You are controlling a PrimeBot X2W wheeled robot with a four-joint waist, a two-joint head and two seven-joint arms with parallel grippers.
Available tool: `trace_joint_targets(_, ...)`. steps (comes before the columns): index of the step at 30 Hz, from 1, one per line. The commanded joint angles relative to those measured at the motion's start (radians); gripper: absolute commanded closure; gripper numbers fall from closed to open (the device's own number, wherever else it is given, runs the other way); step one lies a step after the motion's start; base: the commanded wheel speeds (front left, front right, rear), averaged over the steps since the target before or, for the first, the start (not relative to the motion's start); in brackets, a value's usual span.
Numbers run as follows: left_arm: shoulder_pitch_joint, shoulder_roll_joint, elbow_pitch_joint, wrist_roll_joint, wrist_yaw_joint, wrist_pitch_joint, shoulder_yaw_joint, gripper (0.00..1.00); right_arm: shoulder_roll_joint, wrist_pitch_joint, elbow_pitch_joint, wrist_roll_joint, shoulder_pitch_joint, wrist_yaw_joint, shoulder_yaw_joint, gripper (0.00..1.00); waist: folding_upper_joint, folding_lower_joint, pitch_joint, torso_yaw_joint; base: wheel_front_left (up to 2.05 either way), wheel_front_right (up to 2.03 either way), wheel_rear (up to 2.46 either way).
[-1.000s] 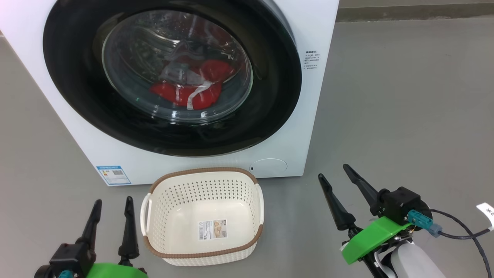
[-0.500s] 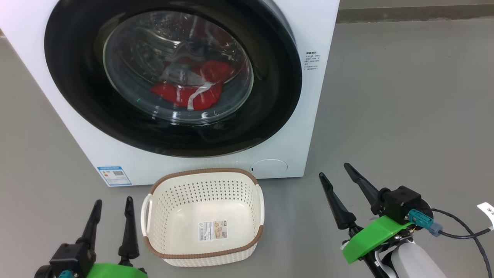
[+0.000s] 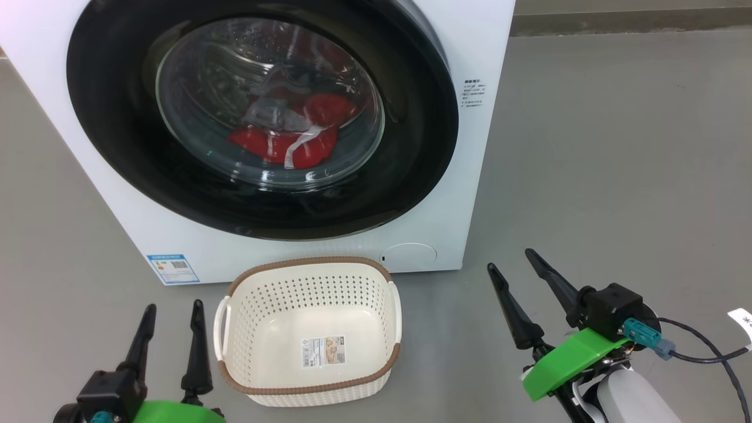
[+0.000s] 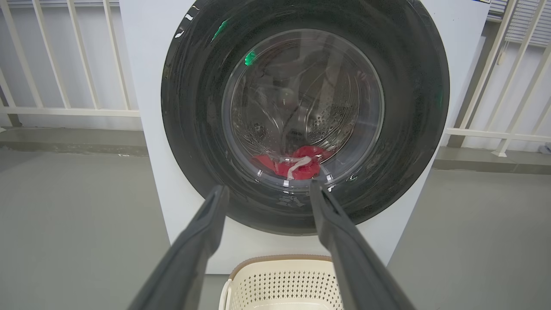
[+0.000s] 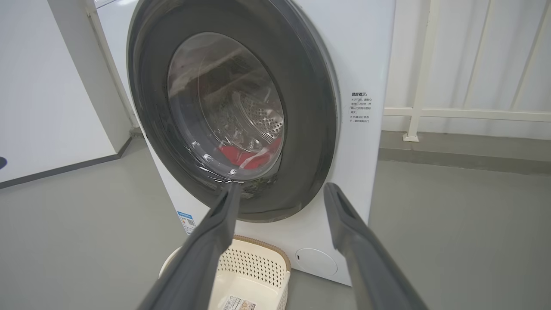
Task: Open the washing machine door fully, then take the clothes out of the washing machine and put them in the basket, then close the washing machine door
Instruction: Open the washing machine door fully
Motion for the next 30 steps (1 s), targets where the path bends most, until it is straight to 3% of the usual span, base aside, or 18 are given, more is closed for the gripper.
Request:
trace_joint_targets(1,-0.047,0.018,-0.02,0.013,-0.001,-0.01,0.027,0.0,0.0,-0.012,-0.02,0.007,-0.024,0.002,0.012,0.0,-0.0001,0.0,0.0,0.0,0.0,0.0,0.0)
trace_joint_targets(21,-0.075,0.017,-0.022,0.019,-0.009,-0.01,0.021,0.0,-0.016,-0.012,-0.025,0.074,-0.087,0.002,-0.032,0.0,-0.0001,0.0,0.058,0.023,0.0,0.0,0.0)
trace_joint_targets(24,-0.085,0.017,-0.024,0.02,-0.011,-0.01,0.022,0.0,-0.026,-0.012,-0.025,0.078,-0.109,0.002,-0.042,0.21,-0.0001,0.0,0.075,0.031,0.0,0.0,0.0)
trace_joint_targets(25,-0.088,0.017,-0.024,0.02,-0.012,-0.01,0.022,0.0,-0.03,-0.012,-0.025,0.081,-0.117,0.002,-0.046,0.44,-0.0001,0.0,0.08,0.034,0.0,0.0,0.0)
trace_joint_targets(26,-0.091,0.017,-0.025,0.021,-0.013,-0.01,0.022,0.0,-0.033,-0.012,-0.025,0.084,-0.124,0.002,-0.05,0.53,-0.0001,0.0,0.086,0.037,0.0,0.0,0.0)
trace_joint_targets(28,-0.097,0.017,-0.025,0.021,-0.015,-0.01,0.022,0.0,-0.038,-0.012,-0.028,0.094,-0.139,0.002,-0.06,0.6,-0.0001,0.0,0.097,0.043,0.0,0.0,0.0)
trace_joint_targets(30,-0.103,0.017,-0.026,0.022,-0.017,-0.01,0.022,0.0,-0.043,-0.012,-0.029,0.107,-0.153,0.002,-0.072,0.82,-0.0001,0.0,0.108,0.05,0.0,0.0,0.0)
